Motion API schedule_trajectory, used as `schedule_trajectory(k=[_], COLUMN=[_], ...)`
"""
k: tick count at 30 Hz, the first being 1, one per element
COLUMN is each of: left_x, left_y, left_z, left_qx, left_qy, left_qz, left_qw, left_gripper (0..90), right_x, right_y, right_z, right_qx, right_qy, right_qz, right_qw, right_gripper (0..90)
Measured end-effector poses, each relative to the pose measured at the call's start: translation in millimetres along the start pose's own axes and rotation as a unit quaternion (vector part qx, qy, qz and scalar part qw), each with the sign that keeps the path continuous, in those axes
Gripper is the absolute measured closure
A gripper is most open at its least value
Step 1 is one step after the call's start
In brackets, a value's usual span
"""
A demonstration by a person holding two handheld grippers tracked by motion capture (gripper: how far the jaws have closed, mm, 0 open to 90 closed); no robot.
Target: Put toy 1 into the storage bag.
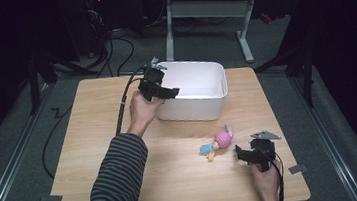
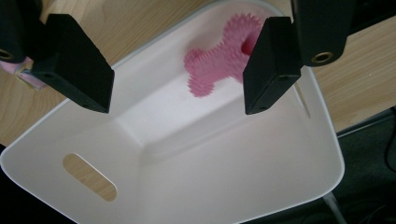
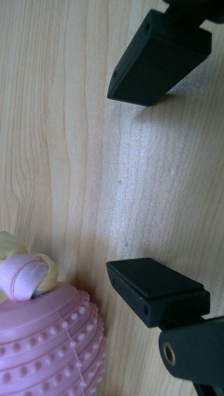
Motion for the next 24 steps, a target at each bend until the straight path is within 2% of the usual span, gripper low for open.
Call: schedule_trajectory(k=[4, 10, 13, 17, 24], left_x=[-1.0, -3.0, -4.2, -8.4, -11.6], left_y=[4.9, 16.7, 22.1, 26.1, 38.5], left_z=[11.4, 24.8, 29.9, 38.6, 52.0], left_qx=[-0.012, -0.014, -0.007, -0.021, -0.031], left_qy=[-0.001, -0.002, -0.006, -0.004, -0.004], left_qz=[0.003, 0.000, -0.010, -0.009, -0.008], left_qw=[0.9999, 0.9999, 0.9999, 0.9997, 0.9995], left_gripper=[25.8, 26.4, 26.0, 26.7, 26.9], right_x=[0.0, 0.2, 0.1, 0.2, 0.2], right_y=[0.0, 0.2, 0.2, 0.3, 0.3], right_z=[0.0, 0.2, 0.2, 0.3, 0.2], right_qx=[0.000, 0.001, 0.001, 0.001, 0.001], right_qy=[0.000, 0.000, 0.000, 0.000, 0.000], right_qz=[0.000, 0.000, 0.000, 0.000, 0.000], right_qw=[1.0000, 1.0000, 1.0000, 1.0000, 1.0000], right_gripper=[15.0, 15.0, 15.1, 15.0, 15.1])
Point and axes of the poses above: each handheld gripper's, and its own axes: z roughly backward along the jaws, y roughly out of its underside, x roughly to its left, the point moved 10 cm from there along -z, roughly forward along the jaws, and after that the axes turned 7 degrees about -z, right-handed, at the moved point
